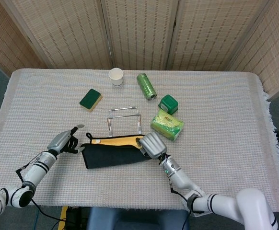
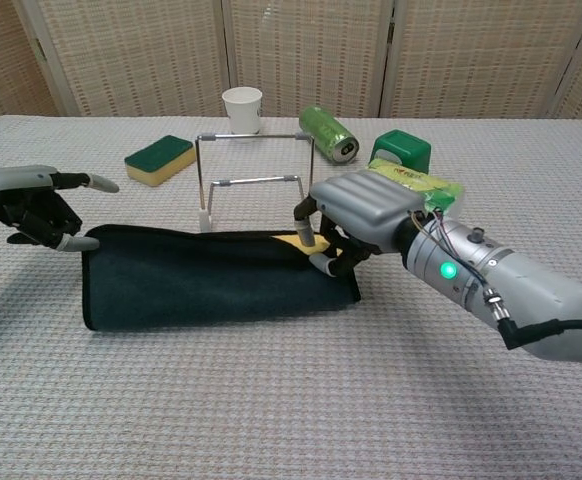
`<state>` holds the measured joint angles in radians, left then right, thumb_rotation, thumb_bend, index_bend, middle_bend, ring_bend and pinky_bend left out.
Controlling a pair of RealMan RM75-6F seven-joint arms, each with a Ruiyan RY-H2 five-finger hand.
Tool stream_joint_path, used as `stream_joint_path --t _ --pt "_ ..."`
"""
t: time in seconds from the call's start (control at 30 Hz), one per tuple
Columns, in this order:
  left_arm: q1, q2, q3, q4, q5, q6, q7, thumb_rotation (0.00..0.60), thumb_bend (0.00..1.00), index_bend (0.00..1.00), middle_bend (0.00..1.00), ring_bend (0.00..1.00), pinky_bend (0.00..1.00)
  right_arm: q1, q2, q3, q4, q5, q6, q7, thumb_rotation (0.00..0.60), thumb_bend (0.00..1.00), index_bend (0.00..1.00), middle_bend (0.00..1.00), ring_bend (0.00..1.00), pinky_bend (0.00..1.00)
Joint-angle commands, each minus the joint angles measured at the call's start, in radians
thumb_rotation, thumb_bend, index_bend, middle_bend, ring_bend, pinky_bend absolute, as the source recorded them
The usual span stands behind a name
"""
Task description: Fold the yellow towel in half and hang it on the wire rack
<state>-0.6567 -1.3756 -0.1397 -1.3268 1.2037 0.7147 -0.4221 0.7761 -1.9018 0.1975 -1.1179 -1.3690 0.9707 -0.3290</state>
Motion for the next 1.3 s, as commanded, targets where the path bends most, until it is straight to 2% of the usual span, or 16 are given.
stream_joint_path --t 0.03,0.1,0.2,0.3,0.4,0.47,0.73,1.13,1.3 --pt "0.018 0.012 0.0 -0.012 0.01 0.028 -0.001 0.6 0.32 0.03 0.67 0.64 0.9 0.003 -0.004 0.002 0.006 0.005 0.001 -0.003 0.6 0.51 0.7 0.91 1.0 1.0" --pt "0.03 0.018 -0.001 -0.019 0.019 0.048 -0.01 0.6 0.31 0.02 0.56 0.53 0.87 0.005 -0.008 0.006 0.011 0.014 0.0 -0.008 0.6 0.51 0.7 0.91 1.0 1.0" --pt "0.047 0.028 -0.002 -0.026 0.034 0.078 -0.024 0.6 0.31 0.02 0.39 0.37 0.76 0.01 -0.015 0.013 0.018 0.024 0.0 -0.02 0.6 0.51 0.7 0.91 1.0 1.0" --pt "0.06 0.036 -0.001 -0.031 0.053 0.107 -0.029 0.6 0.3 0.02 0.28 0.26 0.68 0.016 -0.023 0.019 0.03 0.034 0.0 -0.029 0.6 0.51 0.7 0.91 1.0 1.0" --pt "0.071 0.046 0.001 -0.039 0.068 0.128 -0.036 0.6 0.28 0.02 0.18 0.13 0.55 0.02 -0.031 0.025 0.04 0.045 -0.002 -0.033 0.6 0.51 0.7 0.91 1.0 1.0" --pt "0.08 0.049 0.0 -0.044 0.077 0.148 -0.04 0.6 0.28 0.02 0.15 0.09 0.52 0.022 -0.035 0.027 0.048 0.049 -0.002 -0.035 0.6 0.51 0.7 0.9 1.0 1.0" --pt "0.112 0.085 0.007 -0.089 0.12 0.211 -0.065 0.6 0.28 0.02 0.13 0.07 0.49 0.034 -0.045 0.043 0.073 0.077 -0.012 -0.038 0.6 0.5 0.69 0.9 1.0 1.0" --pt "0.152 0.137 0.038 -0.151 0.167 0.256 -0.097 0.6 0.28 0.02 0.13 0.07 0.47 0.04 -0.019 0.042 0.059 0.068 0.001 -0.017 0.6 0.45 0.24 0.89 1.0 1.0" --pt "0.165 0.151 0.05 -0.166 0.177 0.267 -0.104 0.6 0.28 0.02 0.13 0.07 0.47 0.035 0.011 0.026 0.029 0.045 0.016 -0.013 0.6 0.37 0.2 0.89 1.0 1.0"
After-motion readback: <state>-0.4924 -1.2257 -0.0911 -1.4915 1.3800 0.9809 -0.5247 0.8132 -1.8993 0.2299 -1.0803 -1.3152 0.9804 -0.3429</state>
